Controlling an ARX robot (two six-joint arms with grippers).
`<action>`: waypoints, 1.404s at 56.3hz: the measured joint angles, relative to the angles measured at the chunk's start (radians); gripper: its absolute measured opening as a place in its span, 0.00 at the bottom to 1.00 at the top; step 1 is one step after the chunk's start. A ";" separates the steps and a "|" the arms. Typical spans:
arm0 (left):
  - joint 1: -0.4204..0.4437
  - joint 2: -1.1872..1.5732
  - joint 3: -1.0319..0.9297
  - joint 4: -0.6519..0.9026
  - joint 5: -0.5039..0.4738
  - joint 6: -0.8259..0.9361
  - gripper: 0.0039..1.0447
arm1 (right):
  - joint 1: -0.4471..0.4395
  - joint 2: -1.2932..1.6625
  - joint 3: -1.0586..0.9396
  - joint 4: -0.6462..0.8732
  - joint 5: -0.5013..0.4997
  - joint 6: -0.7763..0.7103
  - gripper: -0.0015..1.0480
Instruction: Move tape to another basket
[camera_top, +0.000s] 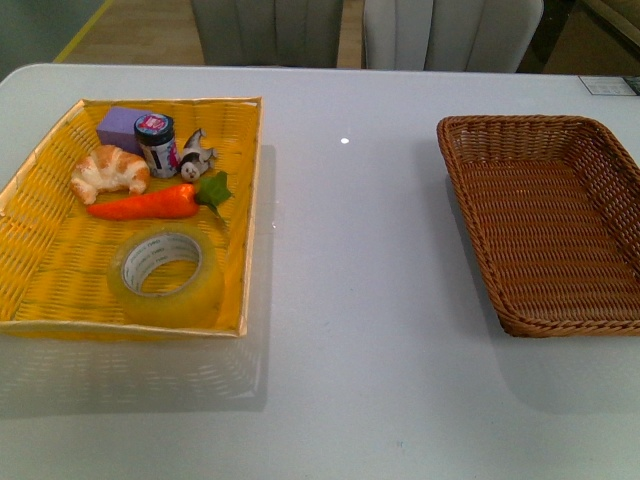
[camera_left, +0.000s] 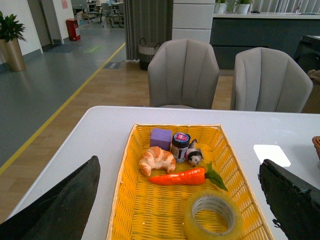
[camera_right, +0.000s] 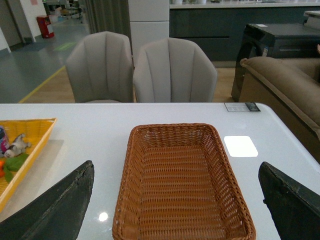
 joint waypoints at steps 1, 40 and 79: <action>0.000 0.000 0.000 0.000 0.000 0.000 0.92 | 0.000 0.000 0.000 0.000 0.000 0.000 0.91; 0.045 1.866 0.571 0.616 0.262 -0.167 0.92 | 0.000 -0.001 0.000 0.000 -0.001 0.000 0.91; -0.002 2.263 0.876 0.491 0.174 -0.001 0.92 | 0.000 -0.001 0.000 0.000 -0.001 0.000 0.91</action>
